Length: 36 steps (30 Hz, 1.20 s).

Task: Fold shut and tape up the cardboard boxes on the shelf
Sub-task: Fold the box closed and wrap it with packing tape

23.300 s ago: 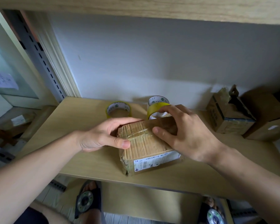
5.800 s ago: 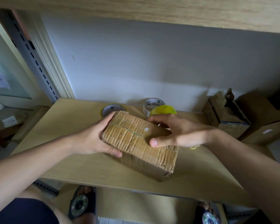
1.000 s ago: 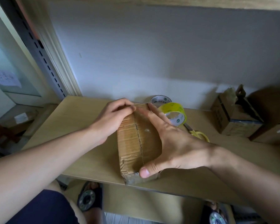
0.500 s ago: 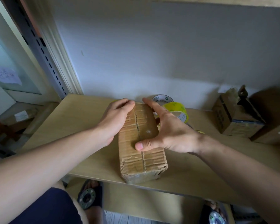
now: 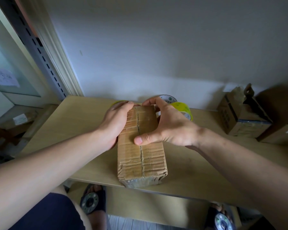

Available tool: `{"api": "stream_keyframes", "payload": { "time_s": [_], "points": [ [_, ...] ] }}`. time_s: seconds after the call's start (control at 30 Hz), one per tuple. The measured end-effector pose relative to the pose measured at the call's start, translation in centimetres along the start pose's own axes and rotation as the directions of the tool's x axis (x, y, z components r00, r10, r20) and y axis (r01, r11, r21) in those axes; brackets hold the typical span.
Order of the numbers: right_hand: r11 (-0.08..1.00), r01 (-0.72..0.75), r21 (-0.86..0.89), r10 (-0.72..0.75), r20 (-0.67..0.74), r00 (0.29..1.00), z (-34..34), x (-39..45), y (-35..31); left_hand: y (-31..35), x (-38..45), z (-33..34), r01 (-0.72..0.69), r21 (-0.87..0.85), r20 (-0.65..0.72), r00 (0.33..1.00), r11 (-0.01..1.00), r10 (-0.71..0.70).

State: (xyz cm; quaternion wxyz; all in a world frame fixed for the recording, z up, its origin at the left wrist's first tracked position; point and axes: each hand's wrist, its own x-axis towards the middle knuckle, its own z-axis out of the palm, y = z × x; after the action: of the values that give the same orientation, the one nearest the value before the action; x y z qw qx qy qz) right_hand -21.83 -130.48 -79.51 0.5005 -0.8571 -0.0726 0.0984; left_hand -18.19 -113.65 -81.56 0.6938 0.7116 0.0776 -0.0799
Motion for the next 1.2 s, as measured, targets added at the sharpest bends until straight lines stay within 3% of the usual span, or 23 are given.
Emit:
{"api": "stream_keyframes", "payload": {
  "time_s": [0.63,0.87,1.0,1.2],
  "points": [
    [0.966,-0.058,0.254,0.124,-0.251,0.960,1.2,1.8,0.9,0.2,-0.1,0.1,0.001,0.016,0.122,0.992,1.000,-0.003],
    [0.990,-0.097,0.103,0.132,-0.423,0.896,2.0,2.4,0.9,-0.7,1.2,-0.7,0.041,-0.018,0.221,0.975,0.999,-0.036],
    [0.992,-0.112,0.054,0.124,-0.463,0.878,1.9,2.6,1.0,-1.2,2.0,-0.8,0.028,-0.010,0.243,0.970,1.000,-0.025],
    [0.994,-0.092,-0.052,0.054,-0.497,0.866,1.9,2.3,0.9,-0.6,2.0,-0.9,-0.017,-0.017,0.385,0.923,1.000,0.022]
  ]
}}
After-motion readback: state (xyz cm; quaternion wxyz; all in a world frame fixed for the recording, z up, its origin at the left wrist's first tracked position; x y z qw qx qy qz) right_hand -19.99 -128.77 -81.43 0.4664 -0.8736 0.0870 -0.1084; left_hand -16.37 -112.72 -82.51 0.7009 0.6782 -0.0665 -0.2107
